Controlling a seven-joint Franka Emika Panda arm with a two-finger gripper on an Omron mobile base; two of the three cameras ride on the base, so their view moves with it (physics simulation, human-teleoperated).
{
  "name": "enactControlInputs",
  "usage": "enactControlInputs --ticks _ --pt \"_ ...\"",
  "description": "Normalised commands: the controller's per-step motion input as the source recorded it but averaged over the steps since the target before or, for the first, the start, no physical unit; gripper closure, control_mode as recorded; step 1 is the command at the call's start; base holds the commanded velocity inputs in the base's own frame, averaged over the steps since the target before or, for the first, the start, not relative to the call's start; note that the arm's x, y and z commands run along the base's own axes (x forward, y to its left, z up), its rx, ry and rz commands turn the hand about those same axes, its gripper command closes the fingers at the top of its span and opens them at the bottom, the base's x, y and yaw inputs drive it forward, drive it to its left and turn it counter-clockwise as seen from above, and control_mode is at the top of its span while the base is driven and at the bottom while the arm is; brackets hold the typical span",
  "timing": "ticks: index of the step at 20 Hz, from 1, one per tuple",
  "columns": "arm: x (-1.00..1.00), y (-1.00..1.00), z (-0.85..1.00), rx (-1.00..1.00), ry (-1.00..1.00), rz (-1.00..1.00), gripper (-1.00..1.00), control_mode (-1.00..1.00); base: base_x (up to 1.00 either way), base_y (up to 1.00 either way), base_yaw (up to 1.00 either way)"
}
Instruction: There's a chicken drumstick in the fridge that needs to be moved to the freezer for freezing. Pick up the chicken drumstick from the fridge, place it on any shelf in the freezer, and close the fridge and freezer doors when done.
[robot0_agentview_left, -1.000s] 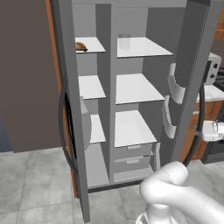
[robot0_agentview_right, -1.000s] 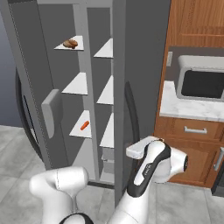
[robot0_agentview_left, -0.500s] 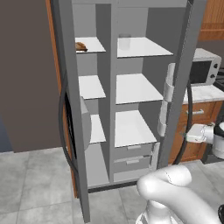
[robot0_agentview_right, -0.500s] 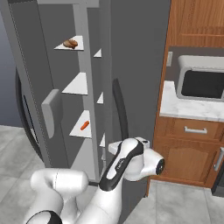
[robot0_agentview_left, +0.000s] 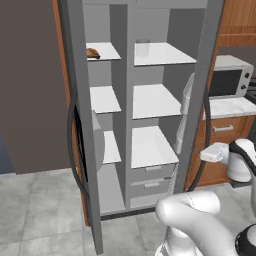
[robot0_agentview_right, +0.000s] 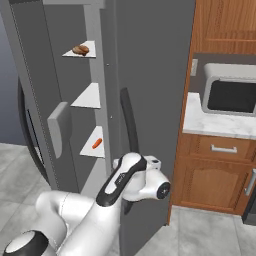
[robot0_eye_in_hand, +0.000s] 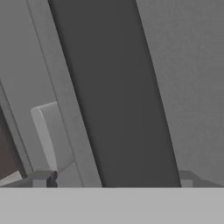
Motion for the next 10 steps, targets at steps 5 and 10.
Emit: enactControlInputs --ticks 5,10 --pt "0.09 0.25 0.00 0.00 0.05 -0.15 -1.00 -1.00 0.00 0.00 0.00" --pt "0.23 0.30 0.08 0.00 0.15 -0.08 -1.00 -1.00 0.00 0.00 0.00"
